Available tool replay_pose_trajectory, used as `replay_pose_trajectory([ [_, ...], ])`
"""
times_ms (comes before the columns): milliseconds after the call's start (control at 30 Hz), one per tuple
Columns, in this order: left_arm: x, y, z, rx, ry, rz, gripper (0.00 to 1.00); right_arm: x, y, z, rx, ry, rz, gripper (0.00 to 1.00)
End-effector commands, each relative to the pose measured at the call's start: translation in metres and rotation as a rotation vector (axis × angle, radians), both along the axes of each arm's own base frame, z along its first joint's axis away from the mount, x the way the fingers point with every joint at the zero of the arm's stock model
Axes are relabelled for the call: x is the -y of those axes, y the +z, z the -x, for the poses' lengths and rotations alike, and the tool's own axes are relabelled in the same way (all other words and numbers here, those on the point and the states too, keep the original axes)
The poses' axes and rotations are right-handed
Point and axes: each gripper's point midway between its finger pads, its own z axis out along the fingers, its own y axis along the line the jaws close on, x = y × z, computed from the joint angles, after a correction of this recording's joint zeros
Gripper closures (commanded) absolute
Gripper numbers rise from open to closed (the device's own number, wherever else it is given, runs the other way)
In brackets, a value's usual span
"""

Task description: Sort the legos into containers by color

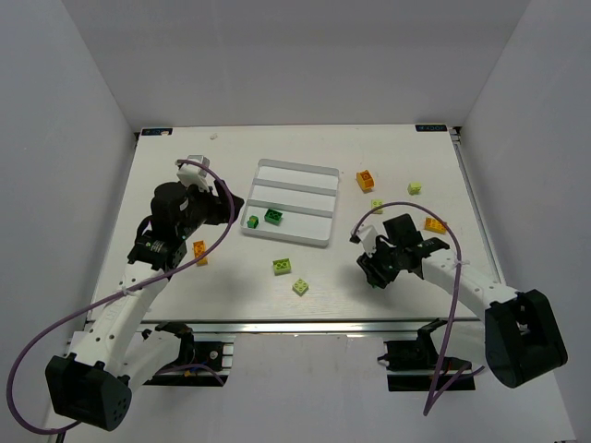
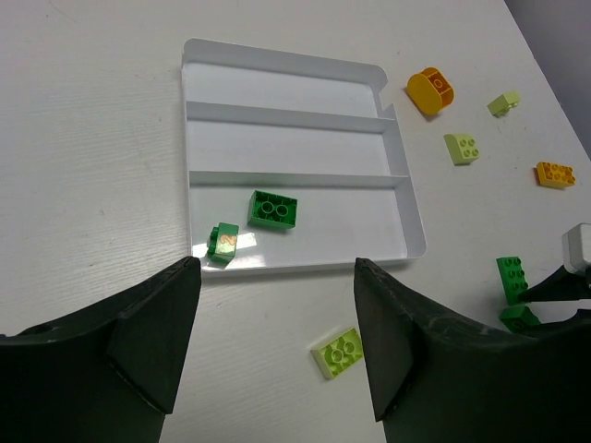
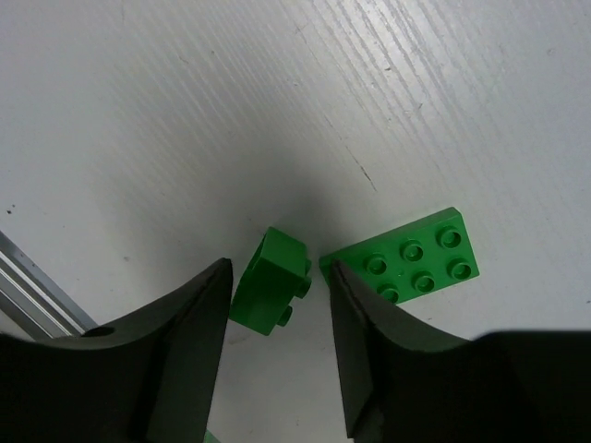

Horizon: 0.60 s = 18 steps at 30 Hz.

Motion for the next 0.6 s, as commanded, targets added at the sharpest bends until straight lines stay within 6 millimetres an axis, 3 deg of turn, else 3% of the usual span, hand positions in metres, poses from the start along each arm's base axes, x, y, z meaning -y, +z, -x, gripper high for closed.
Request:
replay_pose_trajectory([
  [0,-0.002,0.007,0.002,0.031,0.004,-0.001,0.23,0.001,-0.005,0.003,-0.011,0.002,0.021,0.52],
  [133,-0.002,0.006,0.003,0.028,0.004,-0.002,0.23,-0.001,-0.007,0.007,-0.036,0.032,0.030,0.72],
  [267,-0.003,0.008,0.003,0.035,0.008,-0.002,0.23,-0.009,-0.001,0.010,-0.053,0.105,0.023,0.84],
  [367,-0.001,0.009,0.003,0.041,-0.002,0.005,0.23,-0.021,0.022,-0.004,-0.027,0.182,0.001,0.90],
  [400,-0.001,0.009,0.003,0.044,0.000,0.005,0.23,-0.034,0.044,-0.018,0.011,0.208,-0.038,0.90],
  [500,-0.001,0.011,0.005,0.055,-0.005,0.010,0.23,-0.053,0.068,-0.030,0.016,0.263,-0.085,0.92],
  [533,-0.001,0.010,0.005,0.057,-0.002,0.009,0.23,-0.063,0.089,-0.044,0.068,0.278,-0.109,0.92],
  [567,-0.001,0.011,0.005,0.062,-0.002,0.009,0.23,-0.071,0.093,-0.050,0.073,0.294,-0.125,0.92],
])
